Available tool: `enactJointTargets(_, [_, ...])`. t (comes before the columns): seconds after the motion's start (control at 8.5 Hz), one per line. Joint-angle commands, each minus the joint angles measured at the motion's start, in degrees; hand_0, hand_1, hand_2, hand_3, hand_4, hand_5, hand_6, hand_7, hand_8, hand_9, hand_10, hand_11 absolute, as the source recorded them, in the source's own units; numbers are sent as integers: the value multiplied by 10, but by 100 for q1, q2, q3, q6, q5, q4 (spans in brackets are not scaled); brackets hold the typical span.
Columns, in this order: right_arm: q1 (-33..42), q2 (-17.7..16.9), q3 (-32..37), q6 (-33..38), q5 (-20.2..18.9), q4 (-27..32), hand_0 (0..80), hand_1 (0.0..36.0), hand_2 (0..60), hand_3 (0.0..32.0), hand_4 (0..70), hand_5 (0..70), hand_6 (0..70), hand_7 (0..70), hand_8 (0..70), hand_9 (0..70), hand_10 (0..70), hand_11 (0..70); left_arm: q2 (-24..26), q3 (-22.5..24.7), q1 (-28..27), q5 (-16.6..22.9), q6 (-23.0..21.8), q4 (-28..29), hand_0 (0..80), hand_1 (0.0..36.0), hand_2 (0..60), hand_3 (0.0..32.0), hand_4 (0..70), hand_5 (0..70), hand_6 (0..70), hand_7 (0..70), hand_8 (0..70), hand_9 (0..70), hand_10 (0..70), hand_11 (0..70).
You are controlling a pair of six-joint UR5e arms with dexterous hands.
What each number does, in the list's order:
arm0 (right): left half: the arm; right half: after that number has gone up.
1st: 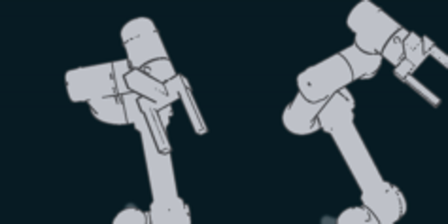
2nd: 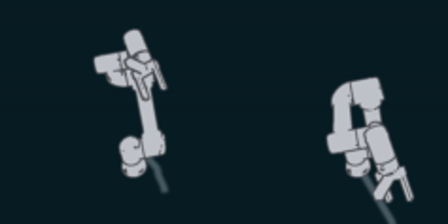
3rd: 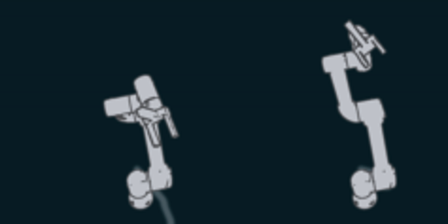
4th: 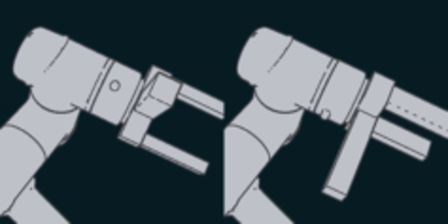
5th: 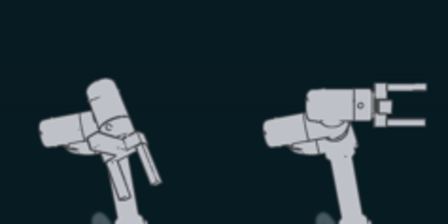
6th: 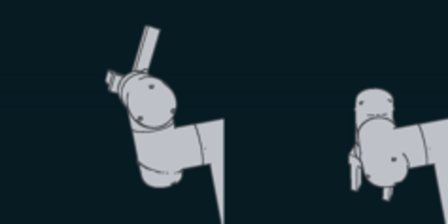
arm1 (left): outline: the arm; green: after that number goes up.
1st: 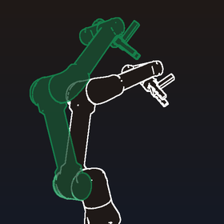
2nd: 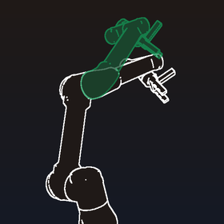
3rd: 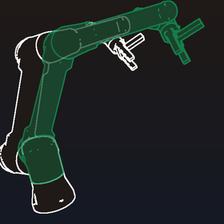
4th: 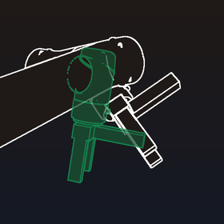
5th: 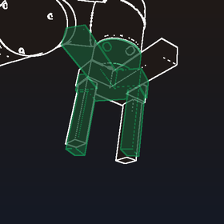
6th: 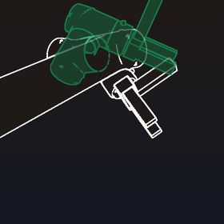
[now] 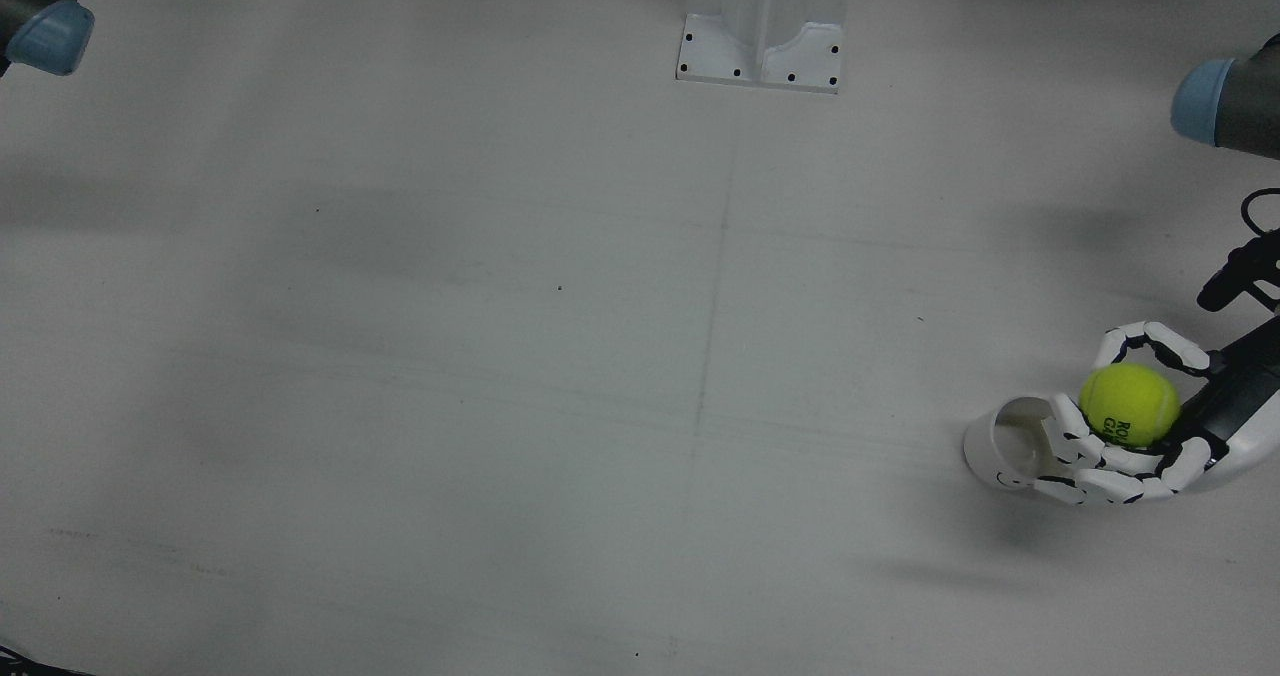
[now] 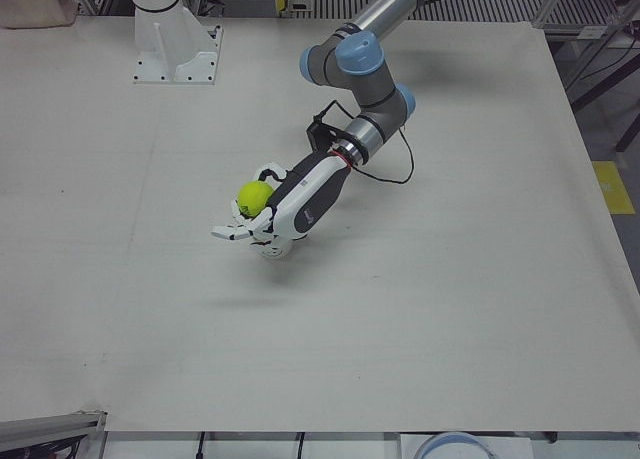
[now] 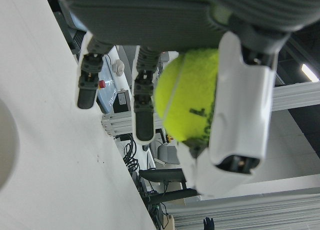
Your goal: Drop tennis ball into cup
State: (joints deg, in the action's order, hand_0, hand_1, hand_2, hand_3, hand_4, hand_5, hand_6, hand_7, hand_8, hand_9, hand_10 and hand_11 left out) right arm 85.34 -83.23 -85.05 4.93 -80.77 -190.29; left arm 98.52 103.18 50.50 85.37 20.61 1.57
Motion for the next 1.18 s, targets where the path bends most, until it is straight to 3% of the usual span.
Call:
enactJointTargets(0.0, [0,0,6,-1,0,0,0,0,0,0,0,0,0,0,0,0,0,0,-70,-52,-40,-12,13,116,800,360,458,320,0,263,504,338,317,185,138,238])
enactJointTargets(0.12, [0,0,6,8,0,0,0,0,0,0,0,0,0,0,0,0,0,0,-61,-192,-40,-12,-21,220,744,353,368,320,0,201,307,205,221,96,127,215])
enactJointTargets(0.24, [0,0,6,-1,0,0,0,0,0,0,0,0,0,0,0,0,0,0,-70,-210,-23,-12,-30,291,619,316,362,320,0,201,372,153,219,67,122,203])
enactJointTargets(0.35, [0,0,-3,-1,0,0,0,0,0,0,0,0,0,0,0,0,0,0,-70,-211,-14,-12,-30,300,594,298,348,320,0,186,327,149,203,59,115,192])
enactJointTargets(0.47, [0,0,-3,-1,0,0,0,0,0,0,0,0,0,0,0,0,0,0,-70,-193,-14,-12,-39,300,577,281,358,320,0,197,402,128,213,51,113,188])
enactJointTargets(0.71, [0,0,-3,-1,0,0,0,0,0,0,0,0,0,0,0,0,0,0,-70,-158,-5,-12,-48,300,577,282,374,320,0,205,443,118,219,48,114,190])
enactJointTargets(0.82, [0,0,-3,-1,0,0,0,0,0,0,0,0,0,0,0,0,0,0,-52,-175,30,-12,-170,292,579,281,394,320,0,221,521,103,235,47,114,189])
enactJointTargets(0.94, [0,0,6,-1,0,0,0,0,0,0,0,0,0,0,0,0,0,0,-44,-210,308,-3,-345,135,584,302,356,320,0,169,247,157,181,57,113,189])
enactJointTargets(1.06, [0,0,-3,-1,0,0,0,0,0,0,0,0,0,0,0,0,0,0,-9,-219,894,23,-451,3,595,306,386,320,0,193,364,140,201,57,114,192])
